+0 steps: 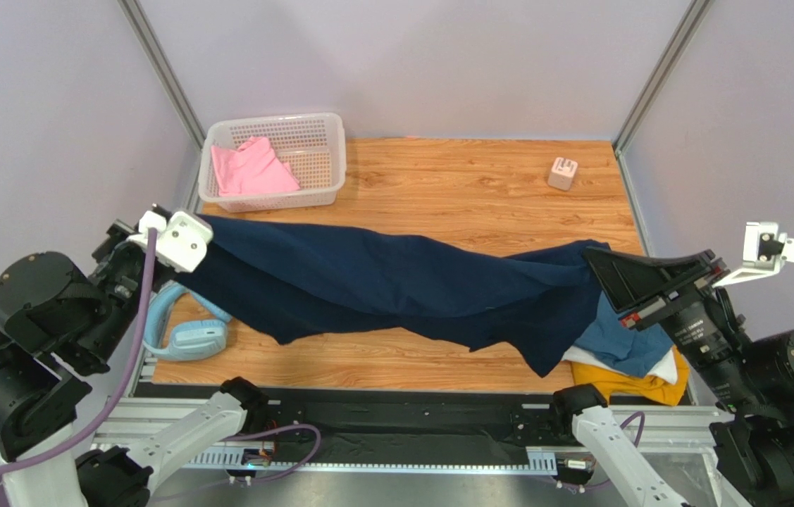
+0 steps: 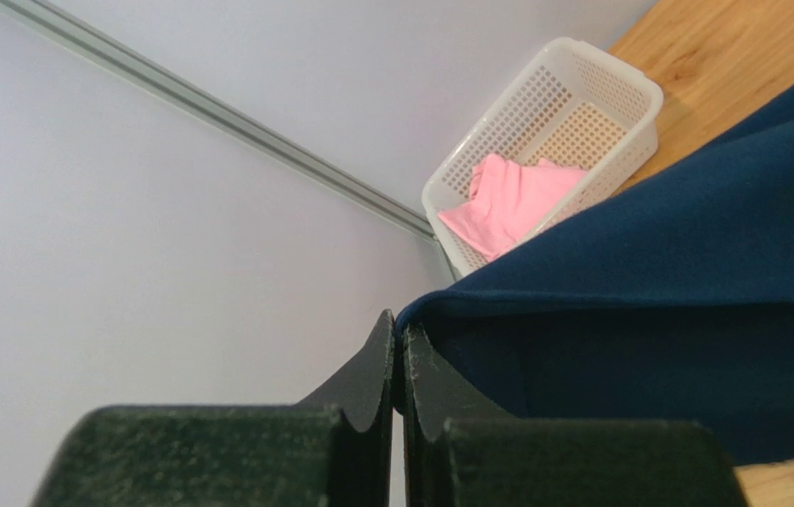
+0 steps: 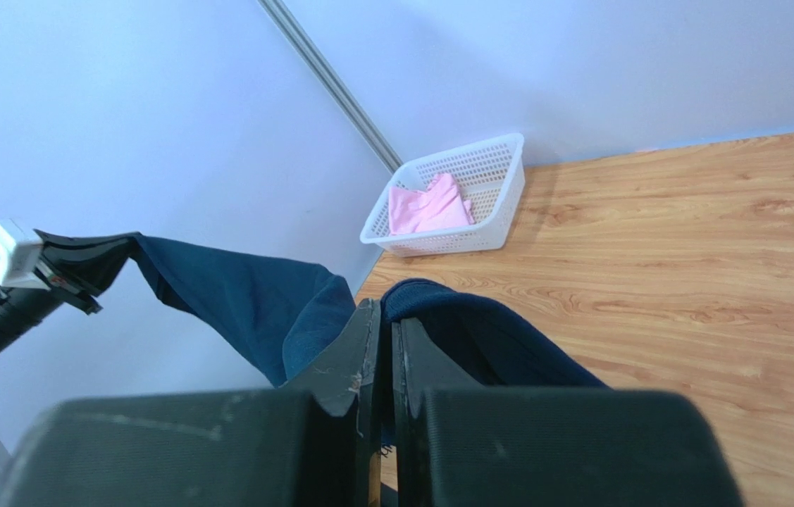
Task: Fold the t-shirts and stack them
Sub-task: Flatten out the tshirt
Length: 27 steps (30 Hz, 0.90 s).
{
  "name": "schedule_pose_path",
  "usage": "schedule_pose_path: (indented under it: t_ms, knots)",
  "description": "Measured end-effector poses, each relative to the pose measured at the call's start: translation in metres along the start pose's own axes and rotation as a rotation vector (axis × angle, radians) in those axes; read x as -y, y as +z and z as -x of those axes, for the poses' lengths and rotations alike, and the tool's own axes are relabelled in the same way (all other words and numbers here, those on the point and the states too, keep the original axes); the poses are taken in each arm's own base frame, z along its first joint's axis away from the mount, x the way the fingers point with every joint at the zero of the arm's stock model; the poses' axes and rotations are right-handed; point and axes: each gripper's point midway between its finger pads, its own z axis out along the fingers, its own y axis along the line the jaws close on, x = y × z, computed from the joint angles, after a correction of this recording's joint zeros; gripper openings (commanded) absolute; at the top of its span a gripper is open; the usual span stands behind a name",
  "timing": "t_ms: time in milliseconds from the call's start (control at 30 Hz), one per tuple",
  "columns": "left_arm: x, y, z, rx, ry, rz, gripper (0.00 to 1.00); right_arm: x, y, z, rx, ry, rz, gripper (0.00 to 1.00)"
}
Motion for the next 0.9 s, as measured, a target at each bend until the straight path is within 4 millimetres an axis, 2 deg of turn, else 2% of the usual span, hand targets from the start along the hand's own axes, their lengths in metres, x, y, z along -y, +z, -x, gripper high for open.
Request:
schedule_pose_path:
  t_ms: [67,167,233,333,367,433,467,500,533,600,700,733,800,900]
  knots:
    - [0.016,0.003,-0.015,-0.026,0.011,-0.028,0.00,0.005,0.000,-0.005,-0.003,0.011,-0.014,0.00]
    - [0.059,0.028,-0.045,-0.114,0.062,-0.116,0.00,0.040,0.024,-0.032,-0.064,0.063,-0.104,0.00]
    - [0.094,0.051,-0.068,-0.193,0.106,-0.203,0.00,0.081,0.053,-0.069,-0.155,0.114,-0.199,0.00]
    - [0.146,0.087,-0.098,-0.293,0.163,-0.331,0.00,0.164,0.098,-0.151,-0.354,0.201,-0.409,0.00]
    - [0.163,0.100,-0.107,-0.320,0.180,-0.364,0.00,0.199,0.108,-0.186,-0.444,0.231,-0.509,0.00]
    - [0.192,0.121,-0.126,-0.377,0.219,-0.432,0.00,0.246,0.115,-0.237,-0.577,0.259,-0.656,0.00]
    - [0.203,0.130,-0.135,-0.402,0.230,-0.459,0.00,0.271,0.114,-0.262,-0.647,0.266,-0.747,0.05]
    - [0.211,0.138,-0.143,-0.425,0.237,-0.479,0.00,0.286,0.114,-0.276,-0.685,0.264,-0.800,0.34]
    - [0.215,0.144,-0.148,-0.442,0.240,-0.488,0.00,0.303,0.116,-0.289,-0.721,0.257,-0.859,0.45]
    - [0.214,0.158,-0.152,-0.452,0.233,-0.475,0.00,0.321,0.123,-0.296,-0.741,0.237,-0.919,0.63]
    - [0.209,0.172,-0.150,-0.435,0.228,-0.442,0.00,0.330,0.148,-0.280,-0.716,0.188,-0.943,0.80]
    - [0.208,0.175,-0.148,-0.426,0.227,-0.432,0.00,0.329,0.160,-0.270,-0.688,0.165,-0.930,0.80]
    - [0.207,0.178,-0.146,-0.416,0.223,-0.421,0.00,0.325,0.170,-0.255,-0.648,0.122,-0.914,0.79]
    - [0.208,0.183,-0.148,-0.416,0.221,-0.420,0.00,0.305,0.170,-0.239,-0.616,0.064,-0.871,0.69]
